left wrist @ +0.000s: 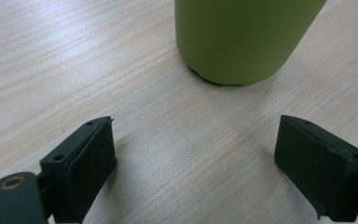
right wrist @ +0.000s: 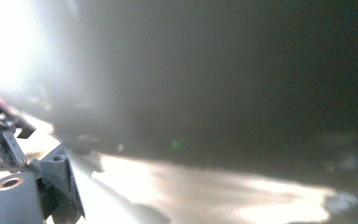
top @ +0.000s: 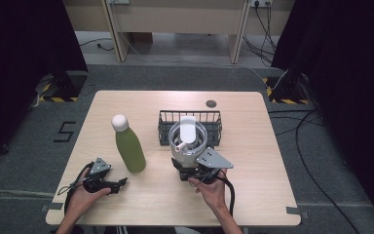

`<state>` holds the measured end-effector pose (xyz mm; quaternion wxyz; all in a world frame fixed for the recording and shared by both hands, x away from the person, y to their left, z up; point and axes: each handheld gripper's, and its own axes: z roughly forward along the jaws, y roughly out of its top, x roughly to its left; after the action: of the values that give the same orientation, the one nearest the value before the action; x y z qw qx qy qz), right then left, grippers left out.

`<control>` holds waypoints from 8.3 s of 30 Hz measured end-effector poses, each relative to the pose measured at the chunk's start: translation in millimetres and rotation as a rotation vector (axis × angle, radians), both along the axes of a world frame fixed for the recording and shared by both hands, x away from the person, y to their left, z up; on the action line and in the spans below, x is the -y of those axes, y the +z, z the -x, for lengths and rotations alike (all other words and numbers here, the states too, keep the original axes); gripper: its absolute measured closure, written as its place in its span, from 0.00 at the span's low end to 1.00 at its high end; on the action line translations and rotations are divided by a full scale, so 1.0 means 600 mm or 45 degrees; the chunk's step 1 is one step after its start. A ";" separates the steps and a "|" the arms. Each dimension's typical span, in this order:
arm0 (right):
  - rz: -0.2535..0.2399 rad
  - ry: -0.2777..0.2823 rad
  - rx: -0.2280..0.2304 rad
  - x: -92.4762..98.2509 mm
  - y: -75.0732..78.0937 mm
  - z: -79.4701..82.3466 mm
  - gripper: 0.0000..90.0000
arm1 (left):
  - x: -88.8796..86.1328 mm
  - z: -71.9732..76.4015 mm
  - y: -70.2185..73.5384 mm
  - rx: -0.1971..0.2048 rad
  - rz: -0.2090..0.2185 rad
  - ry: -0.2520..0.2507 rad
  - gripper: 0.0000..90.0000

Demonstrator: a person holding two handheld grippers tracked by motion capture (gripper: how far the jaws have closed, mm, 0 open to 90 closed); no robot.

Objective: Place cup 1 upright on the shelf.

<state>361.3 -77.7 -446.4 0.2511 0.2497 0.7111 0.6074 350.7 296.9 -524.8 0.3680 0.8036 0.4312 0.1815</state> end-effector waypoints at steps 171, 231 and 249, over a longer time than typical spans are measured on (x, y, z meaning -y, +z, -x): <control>0.040 -0.424 -0.059 0.066 -0.003 -0.256 0.11 | 0.000 -0.001 0.000 -0.001 -0.001 -0.007 0.12; 0.068 -0.522 -0.040 0.073 -0.034 -0.211 0.11 | 0.001 -0.001 0.000 -0.001 0.000 -0.007 0.12; 0.075 -0.492 -0.086 0.088 -0.041 -0.193 0.13 | 0.000 -0.001 0.000 -0.001 -0.001 -0.007 0.12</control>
<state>476.9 -130.3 -471.0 0.3462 0.3945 0.6755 0.5180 351.5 296.6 -524.8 0.3681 0.8050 0.4290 0.1803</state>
